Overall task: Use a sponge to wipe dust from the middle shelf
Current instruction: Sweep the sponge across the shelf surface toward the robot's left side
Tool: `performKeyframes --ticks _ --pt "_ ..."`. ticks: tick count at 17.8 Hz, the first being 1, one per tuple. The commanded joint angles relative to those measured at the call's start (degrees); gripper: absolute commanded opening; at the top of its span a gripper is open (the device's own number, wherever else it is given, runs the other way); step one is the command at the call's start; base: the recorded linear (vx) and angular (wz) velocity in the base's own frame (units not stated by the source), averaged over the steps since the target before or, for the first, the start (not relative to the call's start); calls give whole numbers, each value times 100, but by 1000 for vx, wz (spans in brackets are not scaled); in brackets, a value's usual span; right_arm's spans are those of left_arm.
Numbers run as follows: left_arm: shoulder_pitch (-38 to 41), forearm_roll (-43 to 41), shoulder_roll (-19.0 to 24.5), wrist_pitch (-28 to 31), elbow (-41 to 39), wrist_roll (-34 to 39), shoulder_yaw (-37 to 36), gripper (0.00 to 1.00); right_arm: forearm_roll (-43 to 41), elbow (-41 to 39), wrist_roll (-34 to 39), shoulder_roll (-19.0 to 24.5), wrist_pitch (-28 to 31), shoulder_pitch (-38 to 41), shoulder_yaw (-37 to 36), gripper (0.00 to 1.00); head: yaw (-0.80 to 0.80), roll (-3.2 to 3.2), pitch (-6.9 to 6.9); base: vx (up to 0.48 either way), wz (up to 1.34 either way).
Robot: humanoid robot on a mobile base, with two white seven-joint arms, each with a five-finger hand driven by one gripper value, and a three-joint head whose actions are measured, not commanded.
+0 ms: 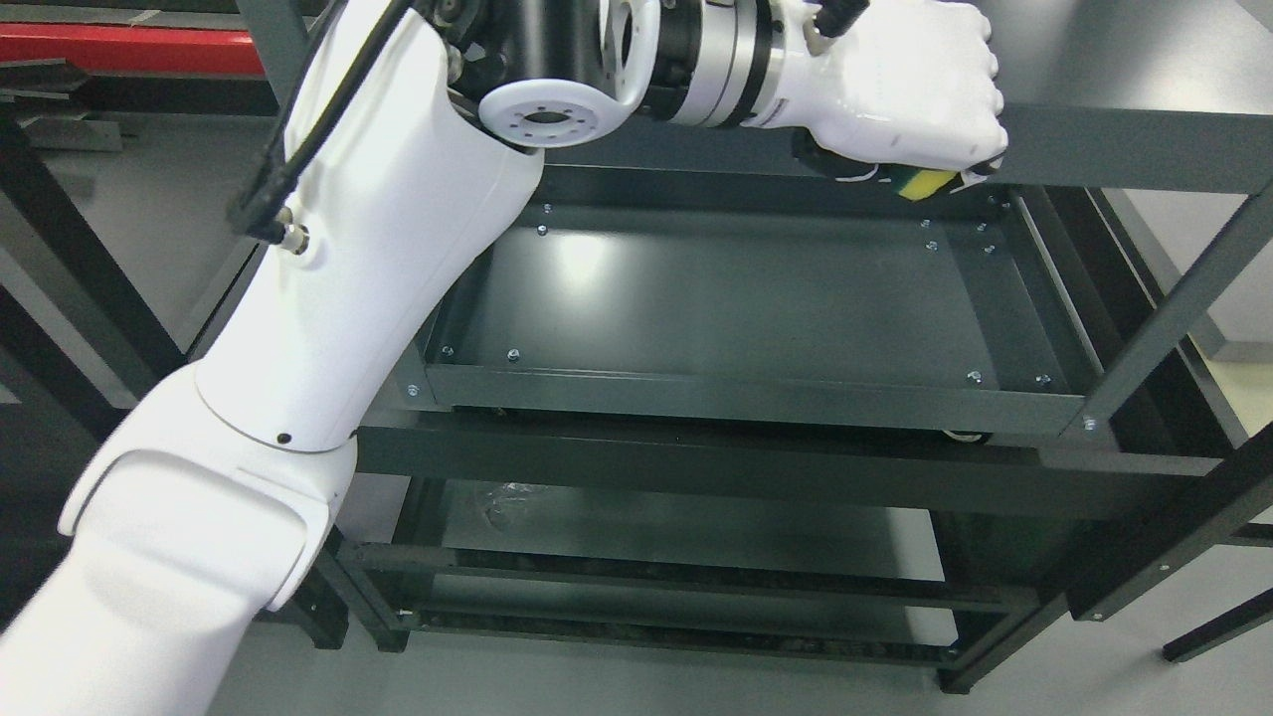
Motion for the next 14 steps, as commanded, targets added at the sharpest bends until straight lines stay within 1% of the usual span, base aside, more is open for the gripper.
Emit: performKeyframes --ticks 1,2,4,5,7,8,11,14 --pt "480 54 100 -5 -314 -330 1364 4 0 -100 1 -100 421 0 0 100 0 0 0 0 0" --pt "594 133 100 -5 -393 -401 1505 4 0 -100 1 -100 421 0 0 100 0 0 0 0 0" --pt "744 439 411 -5 -542 -506 1672 4 0 -100 1 -100 421 0 0 100 0 0 0 0 0" --pt "771 693 761 -5 -613 -507 1751 4 0 -100 1 -100 421 0 0 100 0 0 0 0 0" --pt "780 1002 1263 -5 -640 -507 1840 4 0 -100 -8 -100 421 0 0 100 0 0 0 0 0" --pt "832 1230 1657 -5 -640 -507 1892 4 0 -100 1 -100 430 0 0 100 0 0 0 0 0" --pt "1095 1565 2309 -5 -640 -498 2006 4 0 -100 1 -100 421 0 0 100 0 0 0 0 0" --pt "1508 1732 2714 -5 -631 -498 2357 4 0 -100 1 -100 421 0 0 100 0 0 0 0 0"
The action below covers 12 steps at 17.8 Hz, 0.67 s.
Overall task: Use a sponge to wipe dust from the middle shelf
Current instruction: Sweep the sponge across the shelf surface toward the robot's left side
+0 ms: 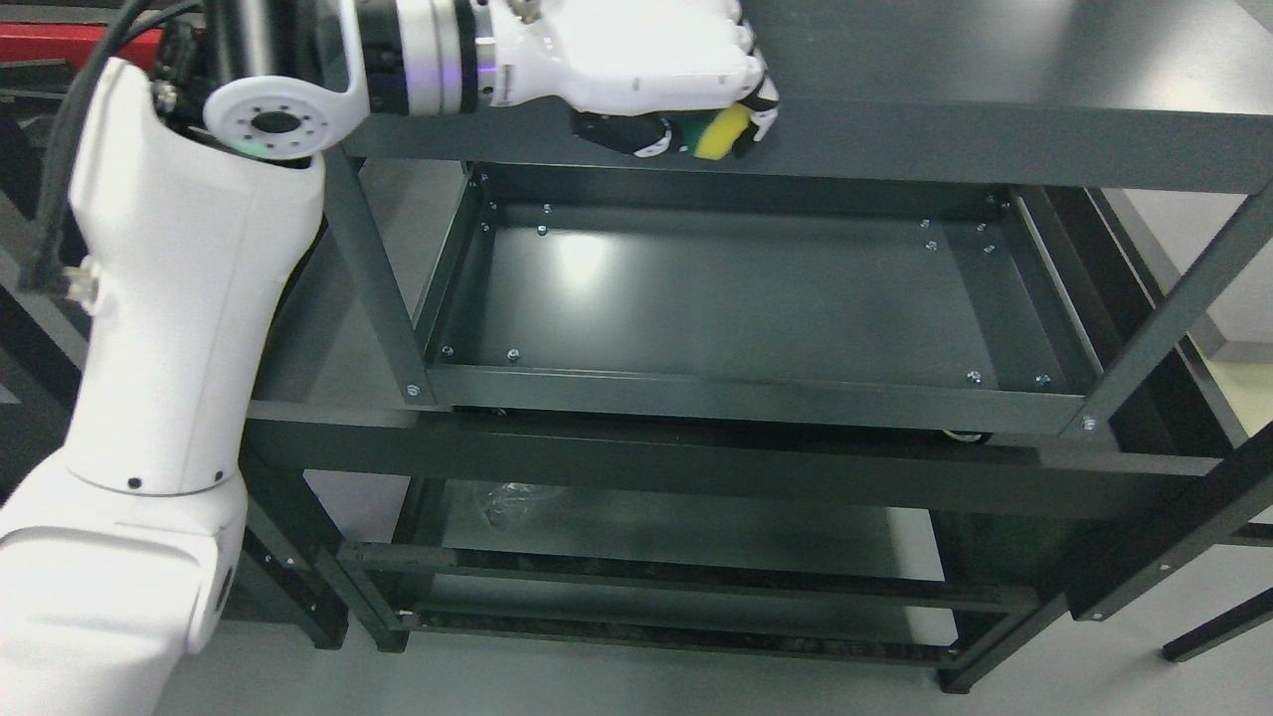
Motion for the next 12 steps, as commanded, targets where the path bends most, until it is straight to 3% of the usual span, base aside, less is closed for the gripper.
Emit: performKeyframes --ticks 1,3,6,8,12 --pt "670 585 1691 1 -190 8 1055 4 0 -100 4 -100 421 0 0 100 0 0 0 0 0" --pt "820 778 1955 1 -190 8 1152 4 0 -100 4 -100 421 0 0 100 0 0 0 0 0" --pt "848 867 1930 1 -190 8 1153 4 0 -100 4 -100 421 0 0 100 0 0 0 1 -27" --pt "751 867 1589 1 -199 8 1109 4 0 -100 4 -100 421 0 0 100 0 0 0 6 -91" --pt "269 849 439 1 -181 -1 785 5 0 -100 4 -100 421 0 0 100 0 0 0 7 -122"
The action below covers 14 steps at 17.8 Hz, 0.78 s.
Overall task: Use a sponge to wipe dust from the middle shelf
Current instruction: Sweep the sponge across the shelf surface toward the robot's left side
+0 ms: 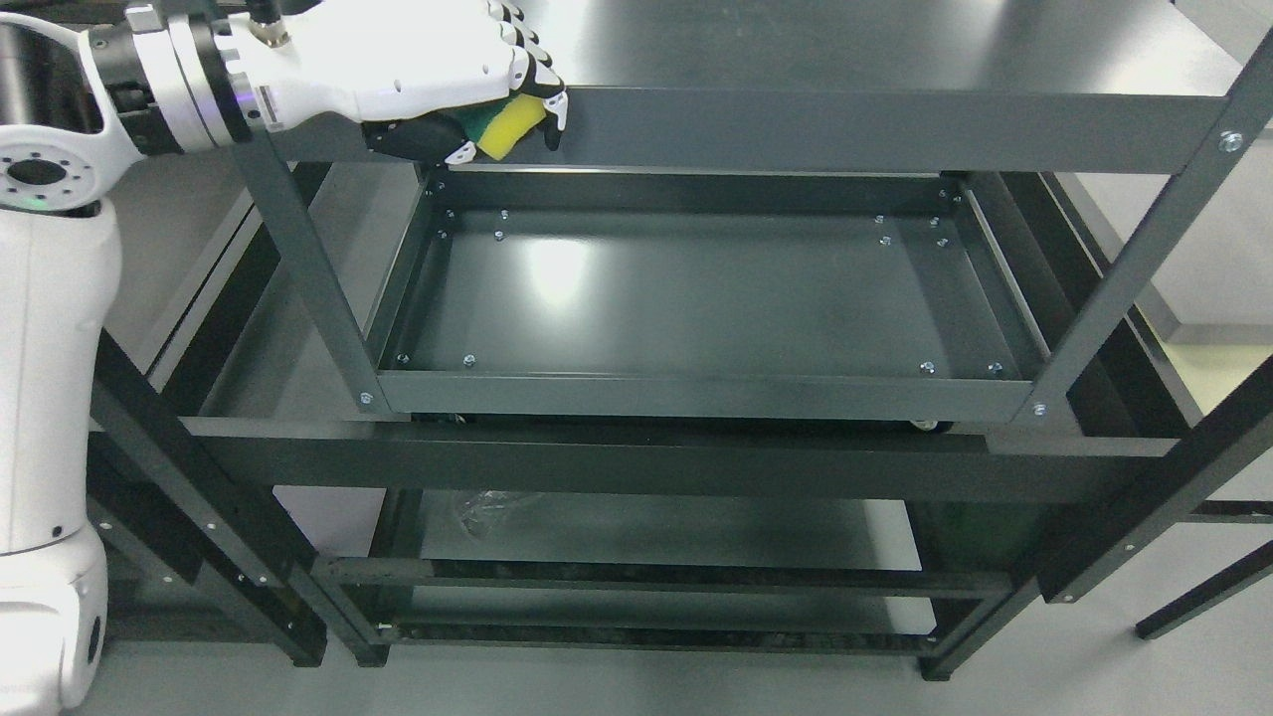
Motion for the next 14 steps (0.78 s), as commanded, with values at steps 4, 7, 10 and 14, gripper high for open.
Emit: performKeyframes --ticks 4,7,10,14 --pt "-371 -105 -2109 9 92 -62 -533 5 0 -100 -4 -100 421 -1 0 100 0 0 0 -1 43" --pt "-396 -282 -2109 9 277 60 -1058 4 0 -100 4 -100 421 -1 0 100 0 0 0 -10 149" --pt "-1044 -544 -2109 9 347 989 -1736 4 0 -100 4 -100 421 -1 0 100 0 0 -1 -18 31" --pt "-2241 -652 -2109 1297 882 2254 -2692 5 0 -100 4 -100 430 -1 0 100 0 0 -1 0 0"
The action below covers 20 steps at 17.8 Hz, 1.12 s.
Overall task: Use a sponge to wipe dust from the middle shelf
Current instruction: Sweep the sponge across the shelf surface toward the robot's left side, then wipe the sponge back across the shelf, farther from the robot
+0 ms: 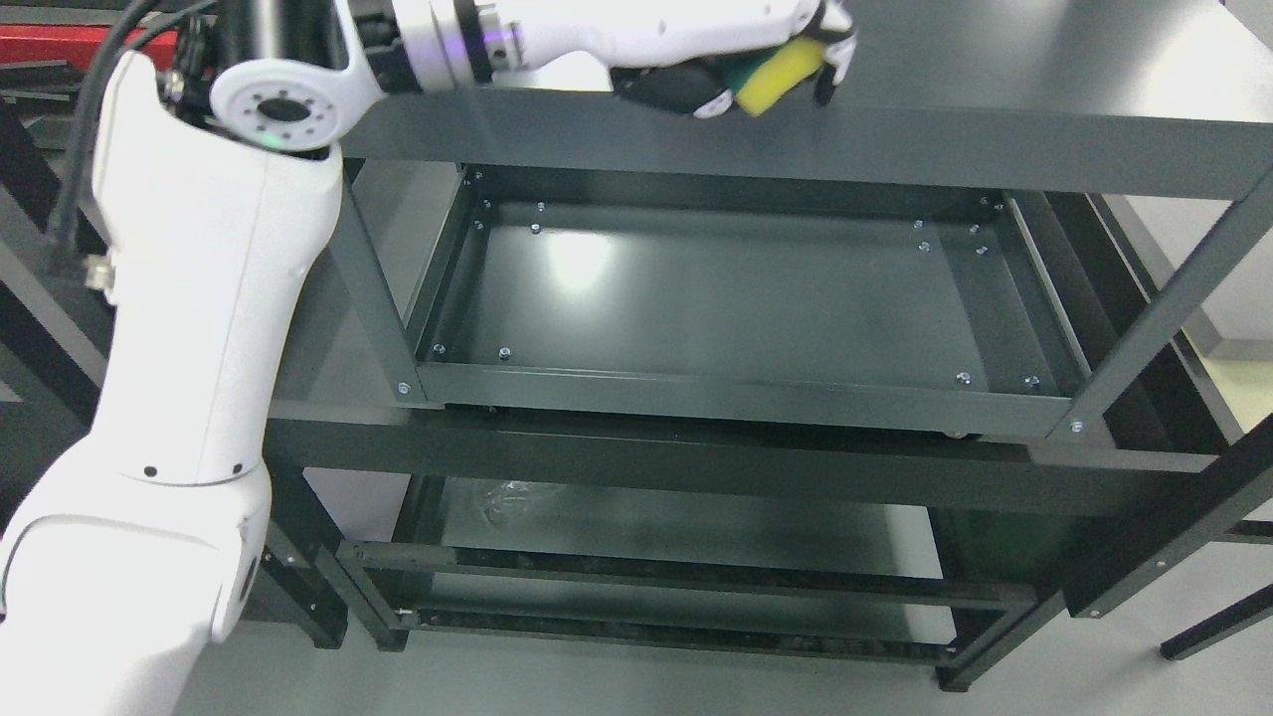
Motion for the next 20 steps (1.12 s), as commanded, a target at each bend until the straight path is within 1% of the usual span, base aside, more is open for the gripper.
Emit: performKeyframes --ticks 1,2,3,4,8,10,13,18,20 --pt "-1209 -38 -532 1271 613 1262 -2111 5 0 -100 19 -100 421 -1 0 100 0 0 0 0 0" --pt "-1227 155 -532 1562 587 1553 -2490 5 0 -100 27 -100 421 -1 0 100 0 0 0 0 0" --pt "-1245 287 -532 1774 544 1704 -2825 4 0 -100 27 -100 421 -1 0 100 0 0 0 0 0" --pt "-1245 289 -532 1863 535 1723 -3019 4 0 -100 27 -100 421 -1 0 100 0 0 0 0 0" --pt "-1245 280 -532 1925 526 1758 -3758 2 0 -100 27 -100 421 -1 0 100 0 0 0 0 0" --pt "-1245 350 -532 1934 596 1758 -3952 2 0 -100 27 -100 421 -1 0 100 0 0 0 0 0" --pt "-1245 867 -532 1917 649 1714 -4479 3 0 -100 27 -100 421 -1 0 100 0 0 0 0 0" --pt "-1148 913 -532 1829 780 1714 -4516 3 0 -100 27 -100 421 -1 0 100 0 0 0 0 0" --pt "-834 869 -532 1750 798 1706 -4385 3 0 -100 27 -100 421 -1 0 100 0 0 0 0 0"
